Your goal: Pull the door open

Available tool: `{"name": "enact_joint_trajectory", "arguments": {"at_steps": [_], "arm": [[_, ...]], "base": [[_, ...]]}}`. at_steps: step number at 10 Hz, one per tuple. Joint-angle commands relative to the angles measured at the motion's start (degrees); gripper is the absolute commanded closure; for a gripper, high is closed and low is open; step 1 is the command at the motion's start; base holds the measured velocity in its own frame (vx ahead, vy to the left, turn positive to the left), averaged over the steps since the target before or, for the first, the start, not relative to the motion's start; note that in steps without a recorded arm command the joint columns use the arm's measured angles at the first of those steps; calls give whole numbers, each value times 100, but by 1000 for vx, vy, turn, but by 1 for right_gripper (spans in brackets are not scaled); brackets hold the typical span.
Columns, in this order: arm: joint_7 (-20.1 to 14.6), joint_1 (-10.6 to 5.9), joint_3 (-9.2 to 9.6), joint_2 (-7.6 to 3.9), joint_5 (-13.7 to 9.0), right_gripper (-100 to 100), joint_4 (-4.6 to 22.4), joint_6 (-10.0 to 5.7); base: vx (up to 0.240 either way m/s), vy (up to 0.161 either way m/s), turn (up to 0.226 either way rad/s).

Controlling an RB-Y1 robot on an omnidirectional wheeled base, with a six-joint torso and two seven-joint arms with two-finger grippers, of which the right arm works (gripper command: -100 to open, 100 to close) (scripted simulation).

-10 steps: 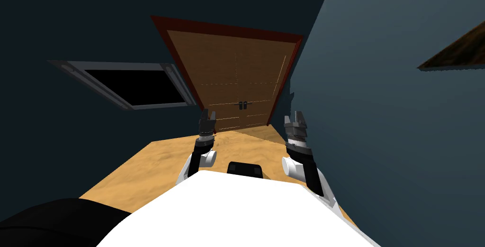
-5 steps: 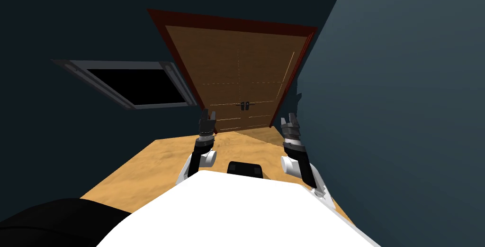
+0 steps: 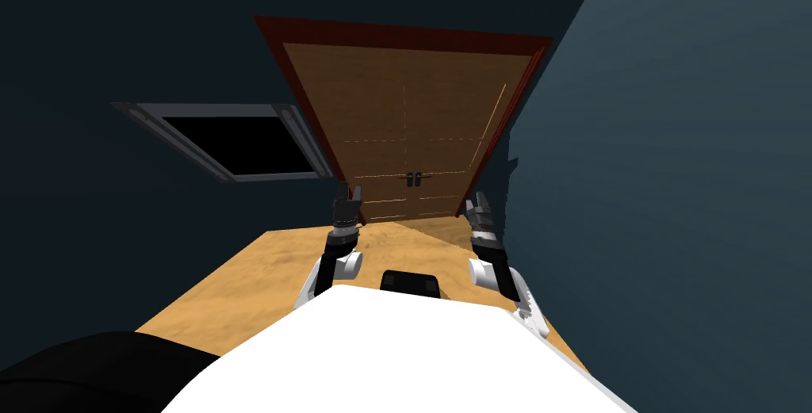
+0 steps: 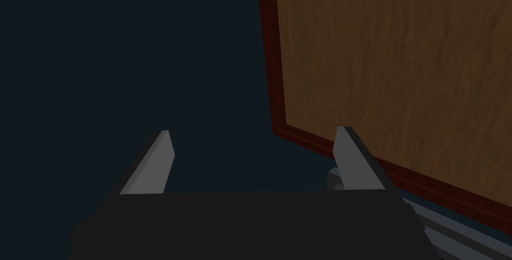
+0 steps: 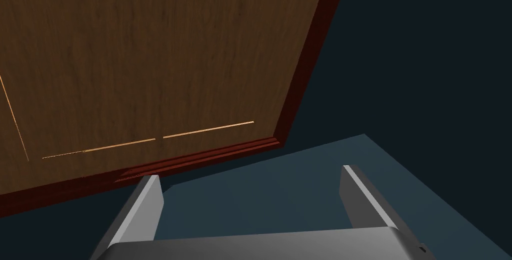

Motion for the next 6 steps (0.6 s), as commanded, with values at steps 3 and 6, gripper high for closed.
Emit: {"name": "enact_joint_trajectory", "arguments": {"at_steps": [3,6], "arm": [[-228,-202,-90,-134,73,-100,515,21],[-412,-387,-160,-233,142,-100,959,47]], "base": [[96,17,89],[99,21,89]]}}
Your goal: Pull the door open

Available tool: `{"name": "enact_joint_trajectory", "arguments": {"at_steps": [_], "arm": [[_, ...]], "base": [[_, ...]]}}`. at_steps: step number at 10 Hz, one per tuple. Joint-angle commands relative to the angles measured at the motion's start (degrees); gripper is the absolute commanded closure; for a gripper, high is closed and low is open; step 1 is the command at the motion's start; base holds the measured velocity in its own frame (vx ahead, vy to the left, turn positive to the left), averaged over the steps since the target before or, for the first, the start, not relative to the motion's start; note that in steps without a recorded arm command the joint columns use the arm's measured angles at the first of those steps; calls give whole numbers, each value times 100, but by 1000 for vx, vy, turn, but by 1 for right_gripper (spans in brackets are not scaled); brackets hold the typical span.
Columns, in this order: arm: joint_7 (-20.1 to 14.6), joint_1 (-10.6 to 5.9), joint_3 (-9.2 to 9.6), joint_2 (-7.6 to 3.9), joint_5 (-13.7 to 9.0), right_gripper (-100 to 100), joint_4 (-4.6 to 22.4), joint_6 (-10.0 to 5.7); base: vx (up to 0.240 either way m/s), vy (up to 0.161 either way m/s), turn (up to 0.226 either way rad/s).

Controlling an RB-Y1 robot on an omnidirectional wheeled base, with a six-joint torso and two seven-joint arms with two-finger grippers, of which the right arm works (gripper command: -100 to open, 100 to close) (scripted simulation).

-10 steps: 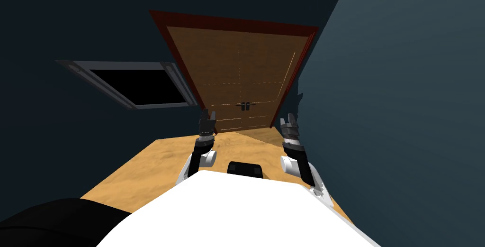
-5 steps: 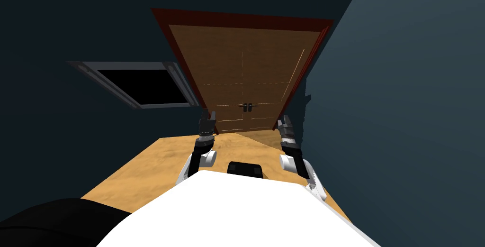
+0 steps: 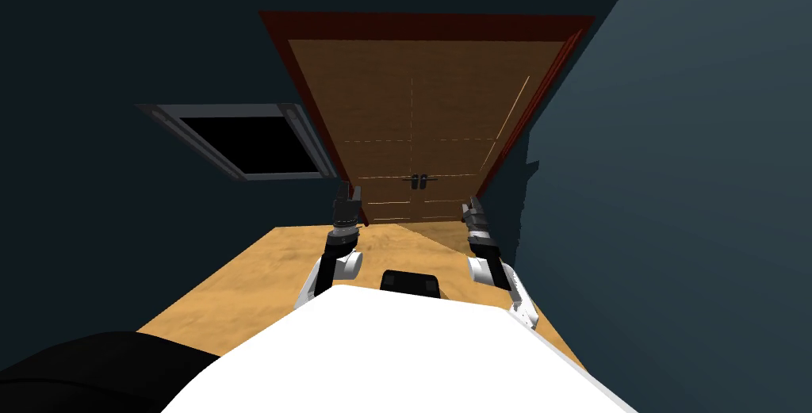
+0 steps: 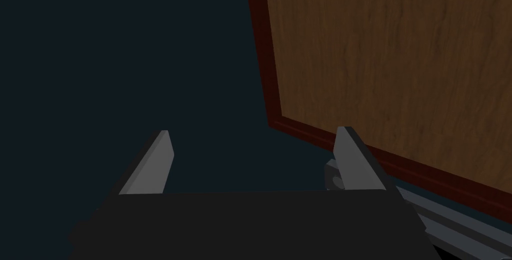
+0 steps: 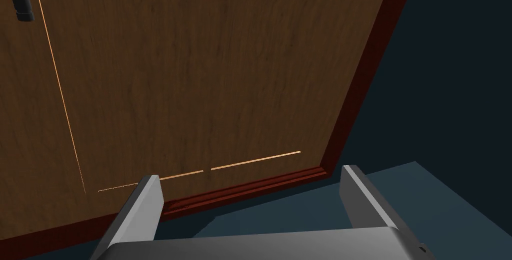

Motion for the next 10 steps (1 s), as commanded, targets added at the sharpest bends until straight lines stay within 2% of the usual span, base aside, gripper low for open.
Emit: {"name": "enact_joint_trajectory", "arguments": {"at_steps": [1,10], "arm": [[-120,-113,-52,-65,31,-100,271,0],[-680,-673,-267,-327,239,-100,1617,77]], "base": [[101,29,84],[102,9,94]]}}
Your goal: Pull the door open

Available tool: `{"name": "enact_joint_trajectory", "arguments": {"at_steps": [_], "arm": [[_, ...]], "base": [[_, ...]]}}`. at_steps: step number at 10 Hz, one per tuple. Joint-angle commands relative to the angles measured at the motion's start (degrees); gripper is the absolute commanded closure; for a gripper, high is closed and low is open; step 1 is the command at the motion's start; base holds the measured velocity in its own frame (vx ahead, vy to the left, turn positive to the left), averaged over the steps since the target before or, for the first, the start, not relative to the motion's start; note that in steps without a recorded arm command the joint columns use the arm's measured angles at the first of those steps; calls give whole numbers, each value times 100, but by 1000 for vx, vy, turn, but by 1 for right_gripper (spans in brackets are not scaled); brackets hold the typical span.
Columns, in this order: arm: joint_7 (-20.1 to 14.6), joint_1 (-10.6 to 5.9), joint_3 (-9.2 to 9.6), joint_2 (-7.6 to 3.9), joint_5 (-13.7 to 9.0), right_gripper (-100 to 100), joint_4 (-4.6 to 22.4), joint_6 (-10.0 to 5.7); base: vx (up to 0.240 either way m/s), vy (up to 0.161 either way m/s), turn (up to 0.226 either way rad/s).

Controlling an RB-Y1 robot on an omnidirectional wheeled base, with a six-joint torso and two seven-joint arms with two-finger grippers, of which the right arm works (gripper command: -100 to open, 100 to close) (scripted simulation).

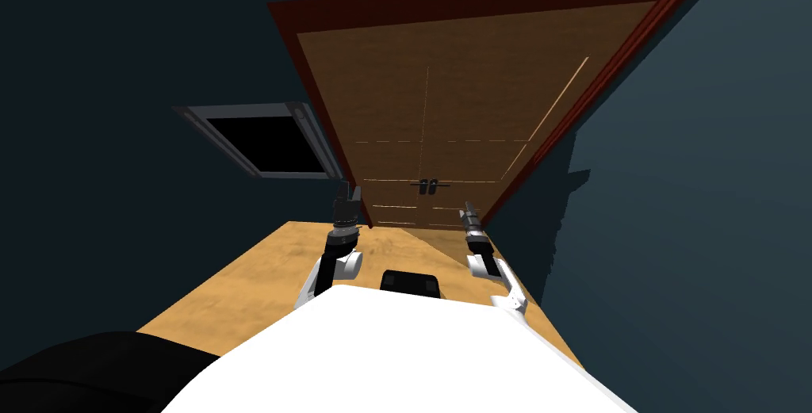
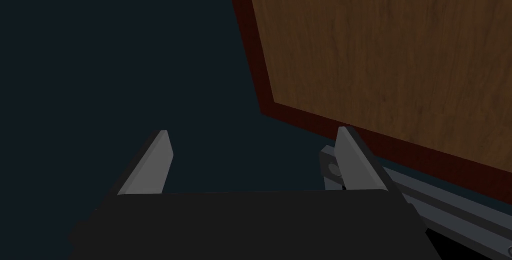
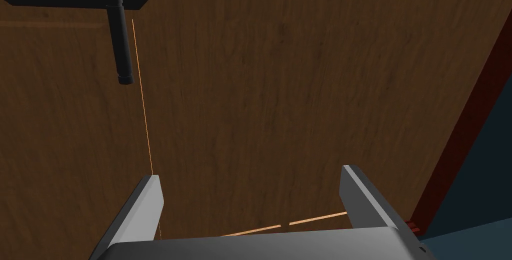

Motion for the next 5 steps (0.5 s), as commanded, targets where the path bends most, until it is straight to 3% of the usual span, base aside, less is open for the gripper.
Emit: {"name": "enact_joint_trajectory", "arguments": {"at_steps": [1,5], "arm": [[-113,-95,-47,-57,30,-100,263,-9],[-338,-320,-133,-151,114,-100,806,22]], "base": [[110,5,77],[108,5,88]]}}
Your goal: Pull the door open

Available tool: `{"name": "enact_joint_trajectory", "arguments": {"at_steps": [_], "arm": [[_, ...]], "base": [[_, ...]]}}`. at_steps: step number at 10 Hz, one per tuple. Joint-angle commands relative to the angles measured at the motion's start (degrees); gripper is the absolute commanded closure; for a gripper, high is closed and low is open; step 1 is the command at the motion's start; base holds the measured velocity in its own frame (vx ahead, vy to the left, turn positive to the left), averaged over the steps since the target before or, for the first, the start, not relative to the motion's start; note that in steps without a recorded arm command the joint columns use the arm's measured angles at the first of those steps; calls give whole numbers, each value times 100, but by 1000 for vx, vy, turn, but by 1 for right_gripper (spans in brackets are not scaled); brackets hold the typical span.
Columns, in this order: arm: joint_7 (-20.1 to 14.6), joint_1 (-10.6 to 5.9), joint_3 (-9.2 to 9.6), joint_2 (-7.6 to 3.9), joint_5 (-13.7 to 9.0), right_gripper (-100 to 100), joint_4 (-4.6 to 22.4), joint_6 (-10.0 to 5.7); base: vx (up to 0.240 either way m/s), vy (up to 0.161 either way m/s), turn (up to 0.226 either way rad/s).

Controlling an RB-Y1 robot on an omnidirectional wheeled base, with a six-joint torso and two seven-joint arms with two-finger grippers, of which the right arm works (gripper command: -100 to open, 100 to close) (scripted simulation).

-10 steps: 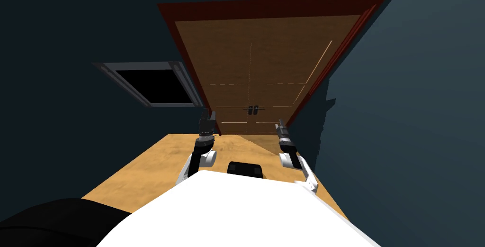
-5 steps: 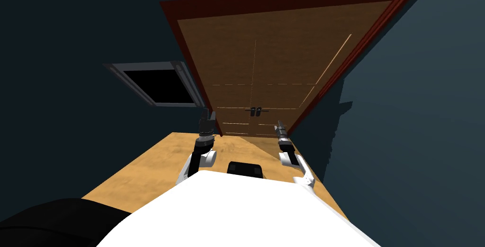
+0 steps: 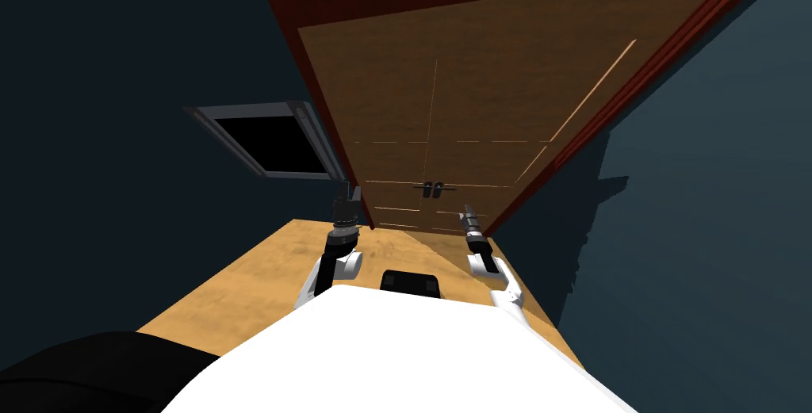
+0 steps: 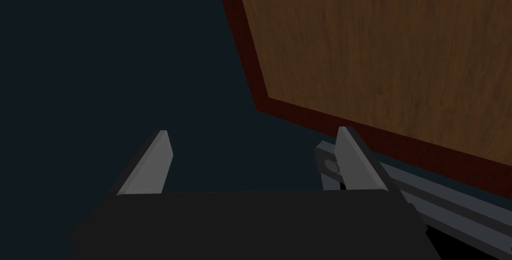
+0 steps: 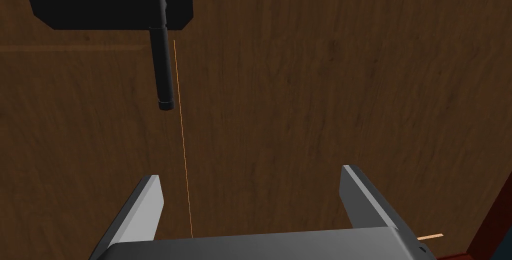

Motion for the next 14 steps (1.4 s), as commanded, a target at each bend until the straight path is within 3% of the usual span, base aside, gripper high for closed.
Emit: {"name": "enact_joint_trajectory", "arguments": {"at_steps": [1,10,11,12,14], "arm": [[-145,-104,-42,-47,56,-100,276,41],[-592,-551,-213,-215,222,-100,1352,102],[-547,-504,-201,-196,210,-100,1273,82],[-607,-458,-361,-358,136,-100,1427,22],[-648,-421,-491,-493,71,-100,1550,-33]], "base": [[133,-3,129],[125,-16,75],[68,-17,19],[57,13,57],[97,23,47]]}}
